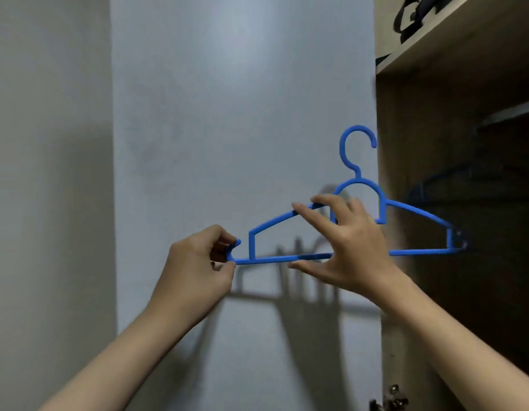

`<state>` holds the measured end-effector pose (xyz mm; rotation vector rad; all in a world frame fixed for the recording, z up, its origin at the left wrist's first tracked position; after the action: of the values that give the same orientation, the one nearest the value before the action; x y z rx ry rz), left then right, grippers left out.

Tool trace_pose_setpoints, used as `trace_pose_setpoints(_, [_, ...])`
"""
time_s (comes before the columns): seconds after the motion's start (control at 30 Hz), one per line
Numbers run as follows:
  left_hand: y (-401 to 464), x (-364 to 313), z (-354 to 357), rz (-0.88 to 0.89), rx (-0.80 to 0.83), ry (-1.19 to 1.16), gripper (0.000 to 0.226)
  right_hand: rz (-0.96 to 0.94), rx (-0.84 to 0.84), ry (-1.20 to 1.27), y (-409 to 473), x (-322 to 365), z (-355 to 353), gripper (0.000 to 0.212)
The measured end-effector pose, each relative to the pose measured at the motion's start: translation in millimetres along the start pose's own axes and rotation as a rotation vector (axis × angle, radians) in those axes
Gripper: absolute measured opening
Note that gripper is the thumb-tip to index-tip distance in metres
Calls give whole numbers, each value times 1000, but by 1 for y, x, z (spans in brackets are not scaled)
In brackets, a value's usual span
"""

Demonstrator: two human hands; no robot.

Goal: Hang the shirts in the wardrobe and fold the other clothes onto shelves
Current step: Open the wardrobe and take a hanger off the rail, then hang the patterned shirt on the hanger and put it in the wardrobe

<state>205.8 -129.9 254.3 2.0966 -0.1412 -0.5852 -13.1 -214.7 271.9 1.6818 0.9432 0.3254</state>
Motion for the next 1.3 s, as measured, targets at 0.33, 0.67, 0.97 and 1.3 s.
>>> trace_pose_setpoints(0.33, [-129,75,-190,-188,-21,584,58,-119,3,356,35,245,55,89])
trace_pose_setpoints(0.67, [-263,123,-372,-524,45,1093,76,-367,-31,850,65,487,103,85])
trace_pose_setpoints(0.97, [-336,171,-460,-740,-69,1238,66,-527,-41,1232,85,649,149,83])
trace_pose_setpoints(1.3, [-351,244,-498,-901,-98,1473,63,-595,3,1299,124,744,254,105])
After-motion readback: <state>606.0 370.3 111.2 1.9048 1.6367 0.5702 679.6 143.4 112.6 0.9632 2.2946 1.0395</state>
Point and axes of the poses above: each hand's wrist, its own y-axis towards the middle knuckle, its own z-axis out of the palm, x = y × z, the point moved 1 cm from there along y, towards the middle knuckle, and after that the axes turned 13 degrees about y, right-handed, at the moved point
